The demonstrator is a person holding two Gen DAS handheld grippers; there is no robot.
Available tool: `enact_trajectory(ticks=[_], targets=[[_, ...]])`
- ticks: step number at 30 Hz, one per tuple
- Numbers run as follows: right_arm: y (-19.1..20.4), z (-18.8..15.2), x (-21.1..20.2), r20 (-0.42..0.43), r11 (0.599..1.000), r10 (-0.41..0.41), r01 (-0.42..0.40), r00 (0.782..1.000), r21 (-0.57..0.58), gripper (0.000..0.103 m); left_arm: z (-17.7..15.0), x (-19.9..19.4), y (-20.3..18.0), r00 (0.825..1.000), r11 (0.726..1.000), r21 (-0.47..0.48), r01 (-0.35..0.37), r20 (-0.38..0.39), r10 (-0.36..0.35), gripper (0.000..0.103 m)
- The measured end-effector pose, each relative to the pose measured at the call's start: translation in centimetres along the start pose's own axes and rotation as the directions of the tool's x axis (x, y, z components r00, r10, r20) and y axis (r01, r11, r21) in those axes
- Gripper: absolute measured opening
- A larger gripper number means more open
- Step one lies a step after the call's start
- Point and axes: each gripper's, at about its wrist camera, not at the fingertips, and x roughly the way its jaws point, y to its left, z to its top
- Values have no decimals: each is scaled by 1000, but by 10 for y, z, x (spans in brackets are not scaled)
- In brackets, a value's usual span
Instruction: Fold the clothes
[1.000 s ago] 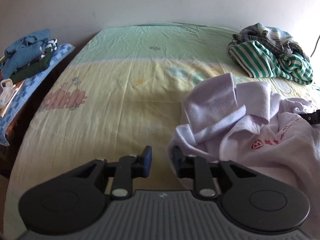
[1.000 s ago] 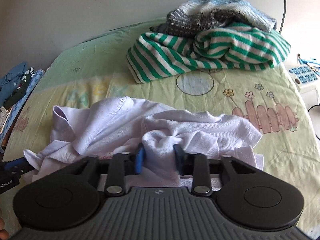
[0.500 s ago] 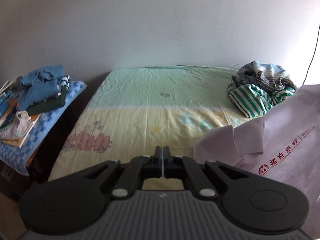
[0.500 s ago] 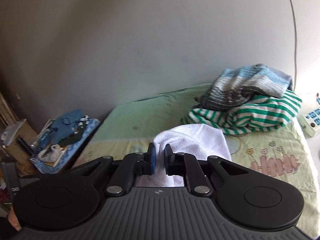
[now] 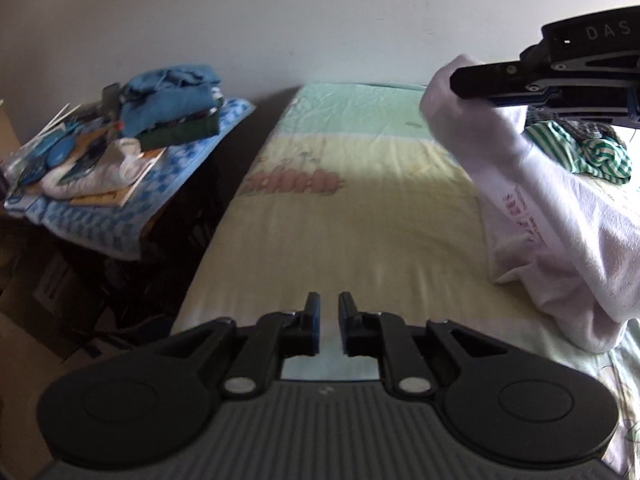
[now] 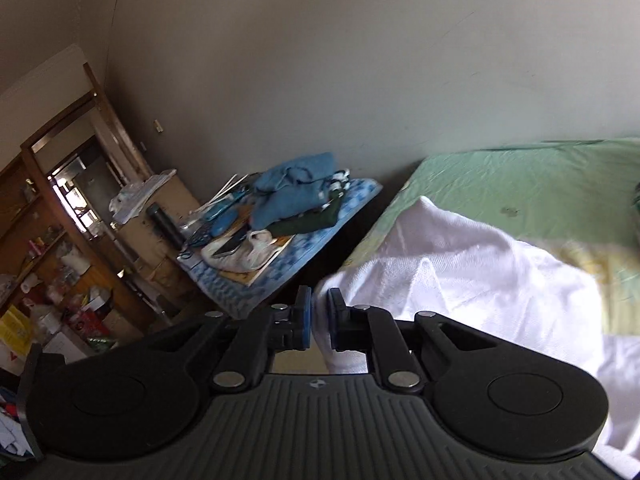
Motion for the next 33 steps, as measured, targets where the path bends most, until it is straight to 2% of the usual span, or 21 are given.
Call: enact_trajectory(ticks=[1,4,6,8,10,11,12,14,16,18,19,21,23,25,28,31,32,33], targets=[[9,-4,13,-17,999,32,-32,999,1,3,-4,-1,9,1000,1000,-16,-14,-7,14,13],[39,-19,42,-67,998,44,-47,997,-52,2,-14,-3,29,999,998,-53,-42,-27,41,12],[45,-25,47,-71,998,-4,0,997,-57,7,-16,-3,34,999,998,-59,-34,-28,32,12],[32,-30,29,-55,996,-71,68,996,-63,9,-14,2,30,999,998,-60,-2,-33,0,13],[18,-35,11,-39,989,-138,135,990,-68,21,-9,9,20,999,998,-51,36,-32,-37,19],[5,-38,-4,-32,973,-219,216,975,-78,32,-7,14,12,998,997,-47,61,-32,-62,21],[-10,-40,-19,-29,956,-285,283,958,-73,39,-4,19,3,996,995,-43,87,-34,-88,25],[-55,-52,-65,-35,901,-434,434,900,-10,39,2,31,-16,989,990,-40,136,-46,-138,35],[-92,-65,-112,-57,814,-572,575,818,76,42,9,45,-37,980,983,-38,181,-76,-184,48],[-118,-81,-157,-90,729,-656,660,749,179,51,14,59,-53,978,981,-38,188,-86,-191,55],[-125,-91,-183,-111,683,-689,693,716,231,52,17,65,-60,977,981,-39,190,-90,-192,60],[-138,-107,-210,-147,622,-718,723,680,301,53,23,78,-73,978,983,-36,181,-99,-183,64],[-150,-116,-220,-155,604,-713,712,683,359,57,30,91,-76,977,984,-44,171,-119,-175,69],[-162,-121,-221,-152,578,-718,704,679,412,60,37,101,-77,976,984,-65,164,-135,-171,75],[-178,-118,-215,-162,546,-728,706,667,452,62,46,107,-74,971,976,-130,175,-143,-193,77],[-191,-116,-207,-176,557,-708,693,684,457,65,52,110,-74,964,963,-194,185,-154,-216,77],[-193,-116,-207,-171,564,-706,693,687,450,67,53,111,-78,967,968,-188,169,-159,-199,75],[-194,-115,-207,-167,572,-705,691,689,442,67,53,111,-82,970,973,-176,148,-165,-178,68]])
